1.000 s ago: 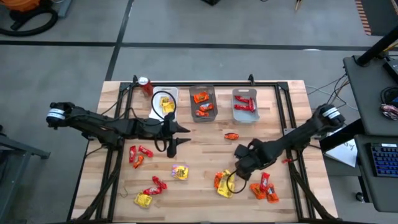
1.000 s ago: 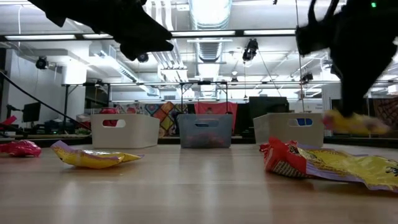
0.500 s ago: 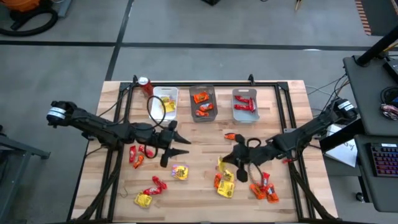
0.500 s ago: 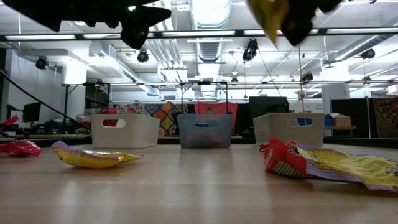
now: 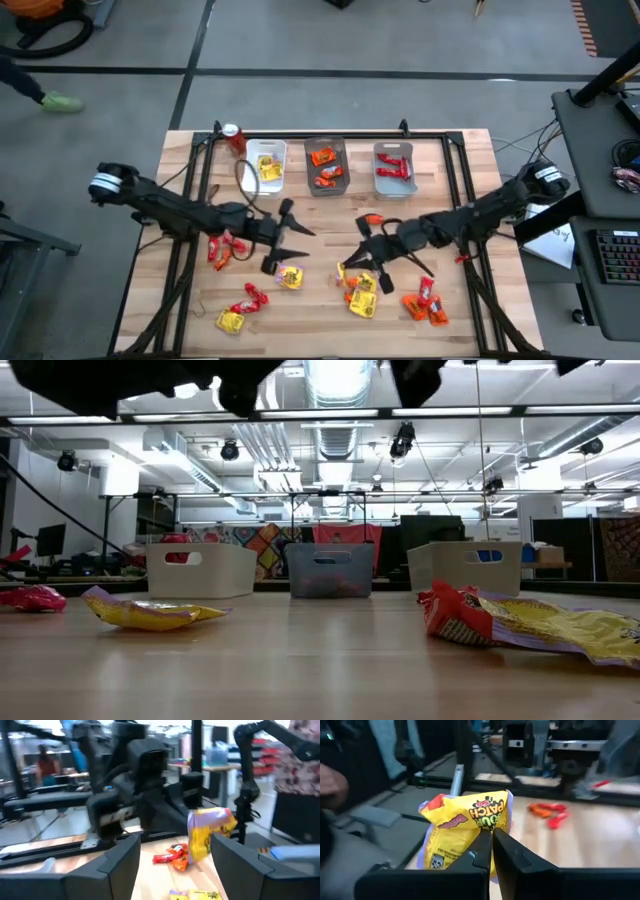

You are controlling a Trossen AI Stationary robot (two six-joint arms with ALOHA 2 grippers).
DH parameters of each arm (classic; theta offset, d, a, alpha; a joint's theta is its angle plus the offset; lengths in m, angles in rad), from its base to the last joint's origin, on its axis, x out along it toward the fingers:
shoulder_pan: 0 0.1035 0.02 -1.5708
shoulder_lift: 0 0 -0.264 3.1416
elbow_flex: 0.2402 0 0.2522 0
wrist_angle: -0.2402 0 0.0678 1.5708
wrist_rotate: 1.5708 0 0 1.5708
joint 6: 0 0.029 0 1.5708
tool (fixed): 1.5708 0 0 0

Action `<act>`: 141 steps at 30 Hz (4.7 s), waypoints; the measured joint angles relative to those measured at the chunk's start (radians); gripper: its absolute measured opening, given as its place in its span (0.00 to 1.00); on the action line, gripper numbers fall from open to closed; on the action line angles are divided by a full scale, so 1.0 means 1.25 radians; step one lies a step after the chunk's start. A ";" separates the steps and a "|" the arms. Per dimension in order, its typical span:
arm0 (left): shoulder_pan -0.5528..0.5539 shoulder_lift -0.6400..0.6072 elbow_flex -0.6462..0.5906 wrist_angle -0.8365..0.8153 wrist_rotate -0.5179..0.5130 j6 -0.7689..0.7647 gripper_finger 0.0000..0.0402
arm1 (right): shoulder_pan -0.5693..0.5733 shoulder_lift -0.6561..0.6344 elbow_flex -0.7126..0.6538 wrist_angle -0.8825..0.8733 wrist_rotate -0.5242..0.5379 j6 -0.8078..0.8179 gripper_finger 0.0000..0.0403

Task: Sort candy
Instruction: Put the yellow candy into the white bin, then put the red chocolate into the gray bin

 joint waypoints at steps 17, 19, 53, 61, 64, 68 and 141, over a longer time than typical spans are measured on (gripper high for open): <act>0.000 0.301 0.239 -0.014 0.236 0.095 0.53 | -0.049 0.057 0.006 0.029 -0.202 0.093 0.02; 0.001 0.311 0.244 -0.002 0.236 0.105 0.49 | -0.049 0.055 0.006 0.027 -0.203 0.093 0.02; 0.000 0.093 0.233 -0.472 0.050 0.118 0.00 | -0.083 -0.033 0.007 -0.150 -0.001 0.187 0.41; 0.023 -0.123 0.238 -0.968 -0.375 0.077 0.00 | -0.083 -0.068 0.007 -0.251 0.146 0.222 0.45; 0.071 -0.199 0.237 -1.103 -0.444 0.027 0.00 | -0.082 -0.068 0.007 -0.253 0.153 0.221 0.45; 0.196 -0.264 0.235 -1.224 -0.456 -0.014 0.00 | -0.083 -0.068 0.007 -0.251 0.154 0.219 0.45; 0.209 -0.349 0.127 -0.934 -0.205 -0.162 0.26 | -0.015 -0.066 0.057 -0.680 0.027 0.755 0.42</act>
